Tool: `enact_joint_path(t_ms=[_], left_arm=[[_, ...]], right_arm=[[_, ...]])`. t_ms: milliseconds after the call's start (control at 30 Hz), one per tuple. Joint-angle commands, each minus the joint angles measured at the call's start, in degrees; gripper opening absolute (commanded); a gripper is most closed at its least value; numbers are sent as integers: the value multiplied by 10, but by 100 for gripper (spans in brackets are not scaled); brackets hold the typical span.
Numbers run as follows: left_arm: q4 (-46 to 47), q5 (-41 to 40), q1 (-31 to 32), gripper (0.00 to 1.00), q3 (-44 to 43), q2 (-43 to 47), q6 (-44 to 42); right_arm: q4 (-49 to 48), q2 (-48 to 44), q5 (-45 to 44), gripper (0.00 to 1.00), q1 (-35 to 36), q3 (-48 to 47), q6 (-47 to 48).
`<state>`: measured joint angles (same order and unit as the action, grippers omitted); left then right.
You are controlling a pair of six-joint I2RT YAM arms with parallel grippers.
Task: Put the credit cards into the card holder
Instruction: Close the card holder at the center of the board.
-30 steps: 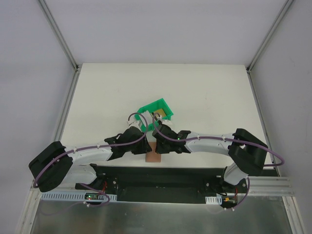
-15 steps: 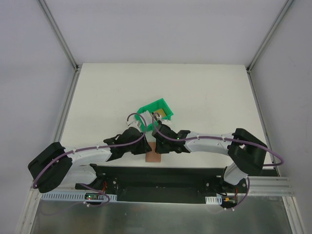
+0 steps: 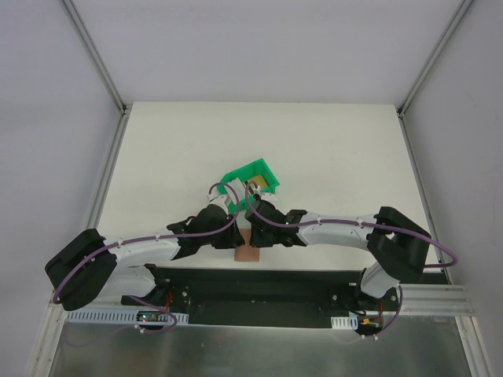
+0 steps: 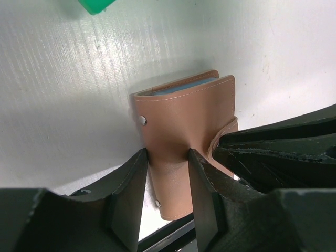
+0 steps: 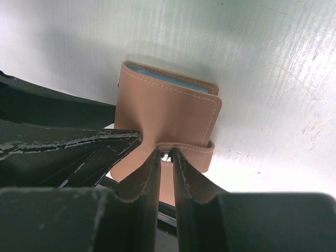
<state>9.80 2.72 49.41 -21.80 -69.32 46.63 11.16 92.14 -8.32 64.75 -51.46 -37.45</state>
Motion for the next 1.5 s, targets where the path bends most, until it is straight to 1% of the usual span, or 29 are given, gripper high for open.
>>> enact_joint_path(t_ms=[0, 200, 333, 433, 600, 700, 1000, 1300, 1467], left_arm=[[-22, 37, 1, 36, 9, -19, -22], [-18, 38, 0, 36, 11, -15, -20], [-16, 43, 1, 36, 10, -15, -22], [-15, 47, 0, 36, 8, -19, -26], [-15, 50, 1, 36, 8, -19, -25], [-15, 50, 1, 36, 9, -19, -25], [-5, 75, 2, 36, 0, -28, -44], [9, 72, 3, 36, 4, -44, -44], [37, 68, 3, 36, 18, -42, -51]], right_arm=[[26, 24, 5, 18, 4, 17, -3], [-23, -21, 6, 26, -1, 43, 7], [-32, -29, 12, 27, -9, 50, 8], [-36, -24, 18, 26, -9, 53, 5], [-36, -17, 19, 20, -9, 60, -1], [-36, -20, 18, 18, -9, 63, 1], [-26, -13, 15, 17, -10, 54, 3], [-14, -10, 1, 17, -9, 49, 4], [-14, -15, -4, 18, -9, 44, 12]])
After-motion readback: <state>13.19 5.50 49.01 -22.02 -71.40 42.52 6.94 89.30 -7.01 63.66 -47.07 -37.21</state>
